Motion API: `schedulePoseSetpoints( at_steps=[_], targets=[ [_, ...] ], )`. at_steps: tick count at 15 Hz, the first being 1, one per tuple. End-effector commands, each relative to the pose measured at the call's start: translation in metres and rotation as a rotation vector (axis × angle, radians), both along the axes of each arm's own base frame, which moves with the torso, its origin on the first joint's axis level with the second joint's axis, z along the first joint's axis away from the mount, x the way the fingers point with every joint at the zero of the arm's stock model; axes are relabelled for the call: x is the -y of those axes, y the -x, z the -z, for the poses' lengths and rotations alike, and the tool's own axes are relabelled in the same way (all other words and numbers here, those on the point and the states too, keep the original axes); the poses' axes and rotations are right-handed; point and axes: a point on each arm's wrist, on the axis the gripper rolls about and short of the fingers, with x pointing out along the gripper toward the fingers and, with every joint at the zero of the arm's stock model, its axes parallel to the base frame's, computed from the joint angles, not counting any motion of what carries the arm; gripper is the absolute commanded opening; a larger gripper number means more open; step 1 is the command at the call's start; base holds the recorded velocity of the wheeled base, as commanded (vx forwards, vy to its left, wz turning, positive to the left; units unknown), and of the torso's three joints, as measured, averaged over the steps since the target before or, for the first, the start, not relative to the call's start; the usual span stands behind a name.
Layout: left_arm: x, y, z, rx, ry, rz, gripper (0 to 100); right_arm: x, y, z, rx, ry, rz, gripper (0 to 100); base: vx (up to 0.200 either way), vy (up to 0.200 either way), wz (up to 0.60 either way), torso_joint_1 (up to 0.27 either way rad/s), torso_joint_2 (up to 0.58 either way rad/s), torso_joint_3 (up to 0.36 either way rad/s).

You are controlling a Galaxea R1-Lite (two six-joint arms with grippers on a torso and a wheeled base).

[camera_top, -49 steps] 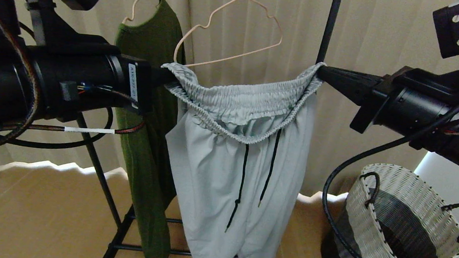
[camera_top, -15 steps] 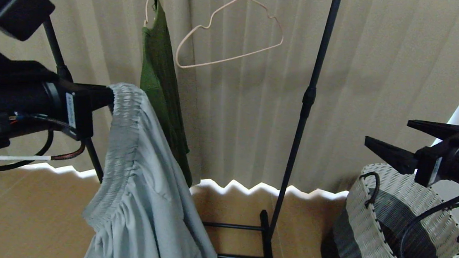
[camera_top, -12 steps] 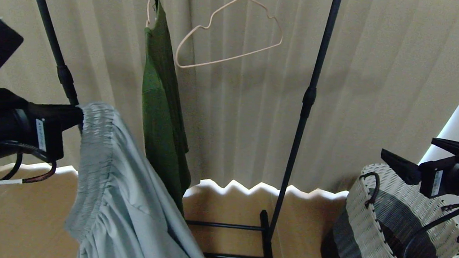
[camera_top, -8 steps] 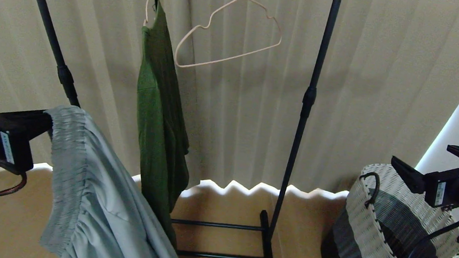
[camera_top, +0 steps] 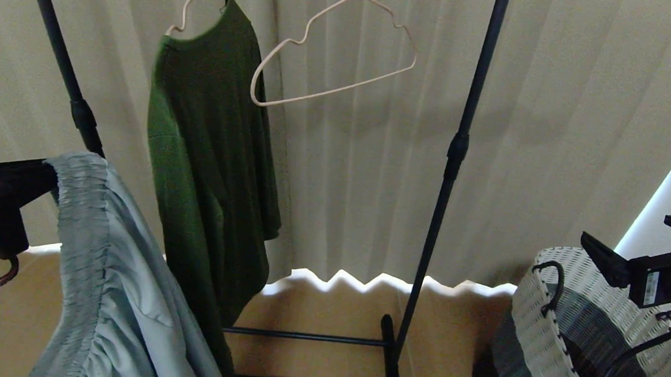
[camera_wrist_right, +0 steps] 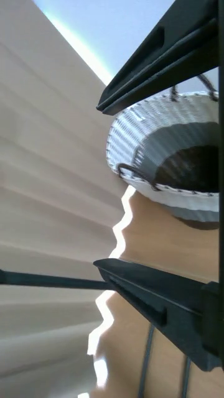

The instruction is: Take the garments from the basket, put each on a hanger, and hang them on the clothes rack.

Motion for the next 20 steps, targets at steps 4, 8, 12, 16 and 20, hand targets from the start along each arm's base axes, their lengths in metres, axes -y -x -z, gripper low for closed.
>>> schedulePoseSetpoints(
  at_steps=[4,8,12,16,20],
  targets=[
    [0.0000,-0.0002,-0.0004,0.002,-0.001,-0.001,0,0.0003,0.0020,-0.0029,0.015,0.001,-0.001,100,0.200,0.000,0.00,0.004,0.00,0.001],
    [-0.0002,0.0018,-0.0019,0.015,0.000,0.003,0,0.0004,0.0029,-0.0026,0.015,0.001,-0.001,100,0.100,0.000,0.00,0.000,0.00,0.002],
    [-0.0007,0.0041,-0.0024,0.019,0.001,0.003,0,0.0003,0.0025,-0.0039,0.019,0.002,-0.001,100,0.000,0.000,0.00,0.000,0.00,0.000],
    [-0.0007,0.0041,-0.0033,0.022,0.001,0.003,0,0.0003,0.0026,-0.0051,0.024,0.001,-0.001,100,0.000,0.200,0.00,0.005,0.00,0.005],
    [-0.0008,0.0038,-0.0071,0.039,-0.017,0.004,0,0.0003,0.0026,-0.0051,0.024,0.003,-0.001,100,0.000,0.200,0.00,0.005,0.00,0.002]
  ],
)
